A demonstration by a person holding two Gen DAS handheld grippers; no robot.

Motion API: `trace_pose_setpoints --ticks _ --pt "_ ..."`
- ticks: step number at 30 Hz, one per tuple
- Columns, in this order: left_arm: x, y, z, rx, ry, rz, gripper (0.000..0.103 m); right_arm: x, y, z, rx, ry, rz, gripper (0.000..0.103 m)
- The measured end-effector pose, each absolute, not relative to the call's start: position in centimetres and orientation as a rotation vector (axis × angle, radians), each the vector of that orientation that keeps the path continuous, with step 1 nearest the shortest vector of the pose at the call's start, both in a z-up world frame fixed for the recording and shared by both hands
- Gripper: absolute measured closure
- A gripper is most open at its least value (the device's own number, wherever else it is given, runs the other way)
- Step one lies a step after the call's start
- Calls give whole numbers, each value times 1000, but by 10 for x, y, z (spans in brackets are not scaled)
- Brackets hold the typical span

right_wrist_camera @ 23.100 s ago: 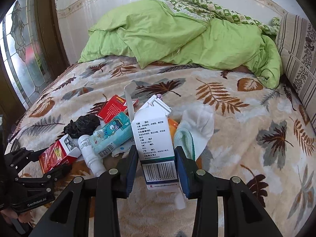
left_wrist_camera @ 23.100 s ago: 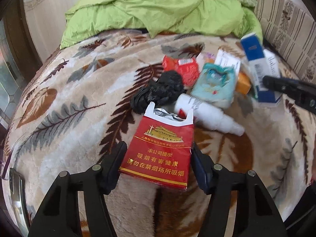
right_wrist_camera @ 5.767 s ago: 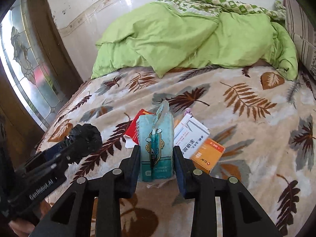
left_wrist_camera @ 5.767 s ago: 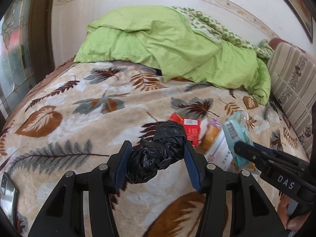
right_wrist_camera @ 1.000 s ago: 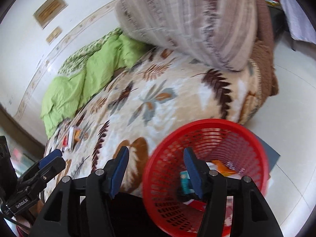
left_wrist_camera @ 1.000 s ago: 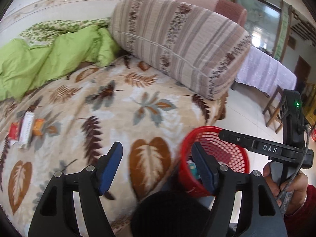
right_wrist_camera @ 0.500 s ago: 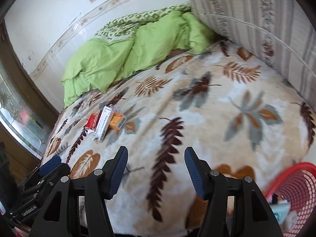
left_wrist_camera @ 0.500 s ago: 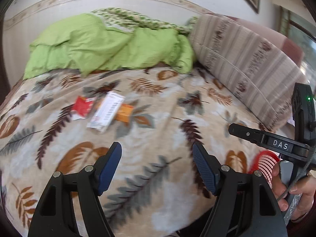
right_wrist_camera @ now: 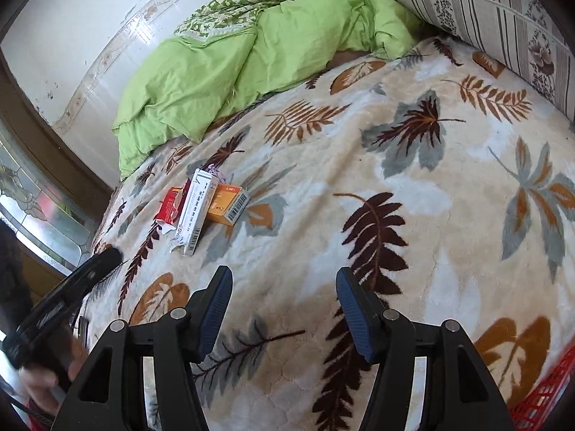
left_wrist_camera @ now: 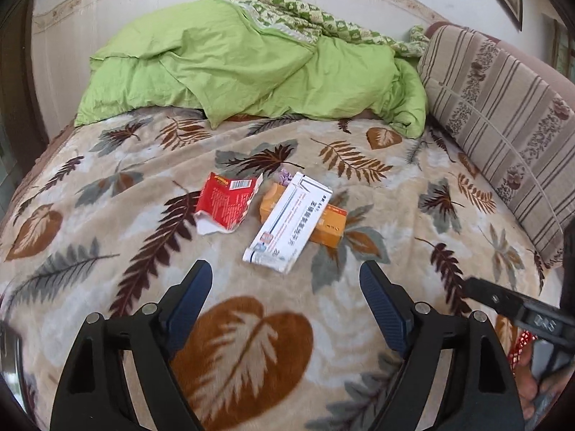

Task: Collect trash
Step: 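Move both grippers back toward the remaining boxes on the bed, then grasp the white medicine box with the left gripper while the right gripper grasps the orange medicine box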

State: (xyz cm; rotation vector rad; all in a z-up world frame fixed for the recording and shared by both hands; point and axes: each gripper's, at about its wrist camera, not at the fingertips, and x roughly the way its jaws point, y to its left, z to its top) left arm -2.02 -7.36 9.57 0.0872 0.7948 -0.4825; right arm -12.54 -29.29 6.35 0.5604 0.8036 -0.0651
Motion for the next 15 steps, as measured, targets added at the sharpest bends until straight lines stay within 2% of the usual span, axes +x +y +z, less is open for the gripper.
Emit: trace_pose_setpoints --ticks 13,15 --pt "65 -131 34 286 930 -509 20 -120 -303 56 604 834 -31 39" --pt "70 -133 31 276 932 -508 24 -118 -301 56 598 836 -29 39"
